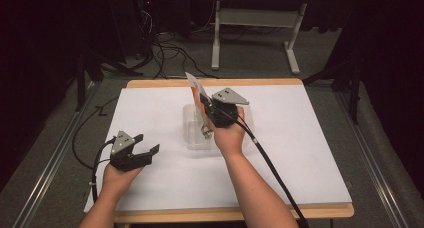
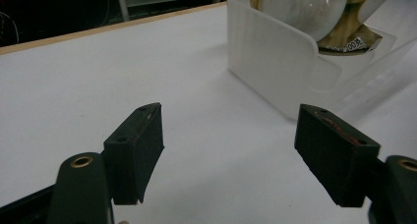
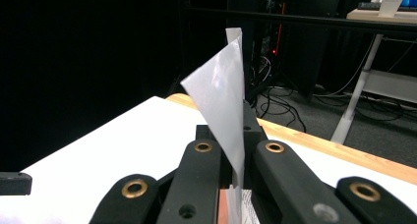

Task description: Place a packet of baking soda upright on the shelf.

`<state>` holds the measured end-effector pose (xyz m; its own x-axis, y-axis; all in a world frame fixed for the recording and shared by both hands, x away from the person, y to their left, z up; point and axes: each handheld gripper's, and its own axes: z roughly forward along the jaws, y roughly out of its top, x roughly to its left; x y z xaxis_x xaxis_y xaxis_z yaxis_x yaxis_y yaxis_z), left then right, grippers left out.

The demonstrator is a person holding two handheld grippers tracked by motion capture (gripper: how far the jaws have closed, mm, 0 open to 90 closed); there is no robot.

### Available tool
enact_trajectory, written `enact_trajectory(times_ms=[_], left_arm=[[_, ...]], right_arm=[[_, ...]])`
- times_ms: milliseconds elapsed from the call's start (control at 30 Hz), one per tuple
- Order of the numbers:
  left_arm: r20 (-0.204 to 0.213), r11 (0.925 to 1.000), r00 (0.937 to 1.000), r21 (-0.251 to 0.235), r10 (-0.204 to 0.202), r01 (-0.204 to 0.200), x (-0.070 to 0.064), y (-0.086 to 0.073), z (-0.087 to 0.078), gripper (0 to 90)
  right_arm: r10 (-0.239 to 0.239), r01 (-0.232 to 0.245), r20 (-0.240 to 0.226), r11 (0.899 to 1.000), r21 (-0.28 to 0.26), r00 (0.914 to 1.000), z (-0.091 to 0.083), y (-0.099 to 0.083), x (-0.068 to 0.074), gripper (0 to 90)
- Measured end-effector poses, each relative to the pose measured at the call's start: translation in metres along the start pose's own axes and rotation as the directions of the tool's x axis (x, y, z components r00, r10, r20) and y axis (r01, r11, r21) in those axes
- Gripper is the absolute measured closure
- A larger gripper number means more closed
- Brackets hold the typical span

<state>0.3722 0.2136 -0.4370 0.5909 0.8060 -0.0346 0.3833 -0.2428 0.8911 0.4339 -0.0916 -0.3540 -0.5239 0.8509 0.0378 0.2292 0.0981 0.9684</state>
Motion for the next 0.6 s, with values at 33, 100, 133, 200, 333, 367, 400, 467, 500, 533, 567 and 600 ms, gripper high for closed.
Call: enact_trajectory(times_ms=[33,100,133,200,333,367,400,467,500,533,567,600], left_arm=[[0.0,1.0,1.0,0.0,0.001,-0.001,0.0,0.0,0.0,27.1],[0.001,1.0,1.0,0.0,0.004,-0.004,-0.001,0.0,0.0,27.1],[0.0,1.0,1.0,0.0,0.005,-0.005,-0.001,0.0,0.0,27.1],[0.0,1.0,1.0,0.0,0.007,-0.007,-0.001,0.0,-0.001,27.1],[0.002,0.9999,0.9999,0.005,0.013,-0.013,-0.002,0.0,0.0,27.1],[0.002,0.9999,0.9999,0.007,0.015,-0.015,-0.002,0.0,0.001,27.1],[0.002,0.9998,0.9999,0.008,0.017,-0.017,-0.002,0.0,0.001,27.1],[0.002,0.9998,0.9998,0.009,0.019,-0.019,-0.003,0.0,0.001,27.1],[0.003,0.9997,0.9998,0.011,0.02,-0.02,-0.003,0.0,0.001,27.2],[0.003,0.9997,0.9998,0.012,0.02,-0.02,-0.003,0.0,0.001,27.1],[0.003,0.9997,0.9998,0.012,0.02,-0.02,-0.003,0.0,0.001,27.1],[0.004,0.9997,0.9997,0.014,0.022,-0.022,-0.003,0.0,0.002,27.1]], right_arm=[[-0.001,0.001,0.002,1.0,0.002,1.0,0.0,-0.001,0.0,90.0],[0.013,-0.013,-0.003,1.0,0.001,0.9999,0.002,-0.003,0.0,90.0],[0.012,-0.012,-0.003,1.0,0.004,0.9999,0.003,-0.005,-0.001,90.0],[0.019,-0.019,-0.008,1.0,0.006,0.9998,0.003,-0.008,0.0,90.0],[0.015,-0.015,-0.013,1.0,0.018,0.9998,0.006,-0.015,0.001,90.0],[0.017,-0.017,-0.012,1.0,0.015,0.9998,0.006,-0.016,0.001,90.0],[0.022,-0.022,-0.014,1.0,0.011,0.9997,0.006,-0.017,0.001,90.0],[0.034,-0.034,-0.018,0.999,0.011,0.9993,0.005,-0.019,0.0,90.0],[0.037,-0.036,-0.018,0.999,0.01,0.9992,0.005,-0.019,0.0,90.0],[0.034,-0.034,-0.018,0.999,0.011,0.9993,0.005,-0.02,0.0,90.0],[0.033,-0.033,-0.02,0.999,0.011,0.9992,0.005,-0.021,0.0,90.0],[0.033,-0.033,-0.02,0.999,0.012,0.9993,0.004,-0.021,-0.001,90.0]])
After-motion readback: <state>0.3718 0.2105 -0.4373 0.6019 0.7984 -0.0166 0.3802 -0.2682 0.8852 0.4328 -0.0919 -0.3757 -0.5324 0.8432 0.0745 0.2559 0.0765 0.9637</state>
